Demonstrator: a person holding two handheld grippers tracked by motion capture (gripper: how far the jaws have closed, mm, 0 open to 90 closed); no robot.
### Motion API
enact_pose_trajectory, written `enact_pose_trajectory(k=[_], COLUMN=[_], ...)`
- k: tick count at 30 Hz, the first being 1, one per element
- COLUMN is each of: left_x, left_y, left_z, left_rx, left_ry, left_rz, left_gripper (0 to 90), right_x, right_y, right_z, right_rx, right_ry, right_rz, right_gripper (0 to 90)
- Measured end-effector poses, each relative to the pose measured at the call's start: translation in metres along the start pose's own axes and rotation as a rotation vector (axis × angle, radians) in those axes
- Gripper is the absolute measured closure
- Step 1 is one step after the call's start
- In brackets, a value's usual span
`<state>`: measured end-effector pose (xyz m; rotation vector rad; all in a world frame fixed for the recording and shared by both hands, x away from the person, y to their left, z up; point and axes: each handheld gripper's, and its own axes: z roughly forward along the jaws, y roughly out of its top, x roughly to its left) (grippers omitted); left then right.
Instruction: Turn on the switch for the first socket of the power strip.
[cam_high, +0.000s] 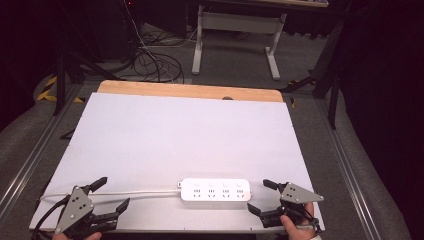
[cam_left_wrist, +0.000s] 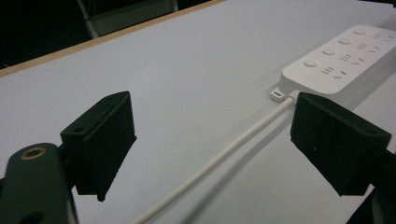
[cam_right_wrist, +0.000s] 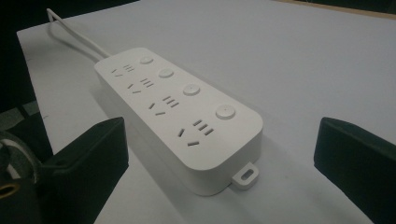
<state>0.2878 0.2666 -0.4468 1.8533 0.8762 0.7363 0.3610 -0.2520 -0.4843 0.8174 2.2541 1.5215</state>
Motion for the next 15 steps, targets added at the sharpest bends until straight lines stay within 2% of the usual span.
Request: enact_pose_trajectory(k=[5,8,12,15], left_x=[0.0006,0.0010,0.0013,0.0014], left_y=[-0.0005,-0.0006,-0.0007,-0.0007], left_z=[0.0009,0.0011,0.0013,0.0014], left_rx=[0.009,0.009,0.008,0.008], left_ry=[-0.002,-0.006,-0.004,-0.002], left_rz=[-0.001,-0.002,-0.003,-0.002], left_gripper=[14.5,14.5,14.5,14.4], right_x=[-0.0014,-0.0033,-0.0043,-0.0036], right_y=[0.0020,0.0038,0.0036,0.0047], right_z=[0.0003,-0.0021,-0.0023,-0.0028], right_rx=[0.003,0.011,0.018,0.010], right_ry=[-0.001,0.033,0.032,0.028], right_rz=[0.001,0.048,0.035,0.003], right_gripper=[3.6,3.6,3.6,3.6])
